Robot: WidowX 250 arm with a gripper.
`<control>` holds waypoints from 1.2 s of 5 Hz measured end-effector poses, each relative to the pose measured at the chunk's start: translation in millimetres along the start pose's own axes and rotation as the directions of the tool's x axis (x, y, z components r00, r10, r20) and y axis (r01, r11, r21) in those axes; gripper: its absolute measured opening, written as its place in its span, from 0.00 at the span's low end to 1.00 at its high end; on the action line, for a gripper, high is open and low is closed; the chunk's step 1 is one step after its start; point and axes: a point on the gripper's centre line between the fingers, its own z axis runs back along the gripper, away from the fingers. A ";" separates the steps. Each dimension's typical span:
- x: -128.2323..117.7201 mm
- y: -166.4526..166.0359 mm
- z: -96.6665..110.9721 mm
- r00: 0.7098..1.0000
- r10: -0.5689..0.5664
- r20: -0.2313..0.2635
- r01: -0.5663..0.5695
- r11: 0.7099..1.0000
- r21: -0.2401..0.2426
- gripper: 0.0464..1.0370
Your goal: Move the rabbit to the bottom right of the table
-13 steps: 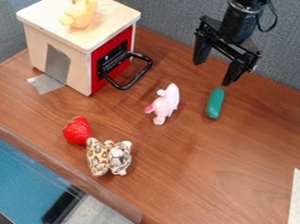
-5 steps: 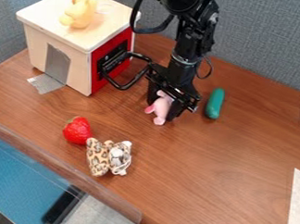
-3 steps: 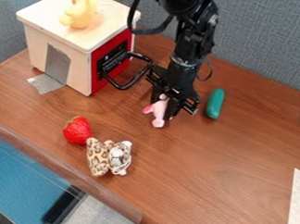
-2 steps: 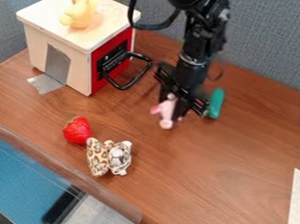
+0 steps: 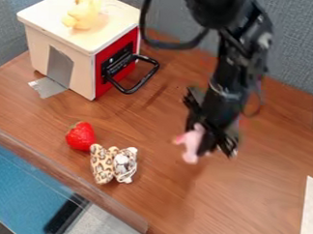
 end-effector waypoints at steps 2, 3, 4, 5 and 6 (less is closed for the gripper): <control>-25.3 -47.3 -3.8 0.990 -0.142 -0.019 0.142 0.990 -0.008 0.33; -27.0 -55.9 -4.5 0.990 -0.137 -0.022 0.137 0.990 -0.029 0.38; -30.3 -57.8 -9.9 0.991 -0.102 -0.081 0.099 0.994 -0.040 0.69; -29.5 -58.0 -7.3 0.993 -0.067 -0.093 0.063 0.997 -0.040 0.95; -28.9 -56.5 -2.5 0.996 -0.004 -0.086 0.002 1.000 -0.030 0.97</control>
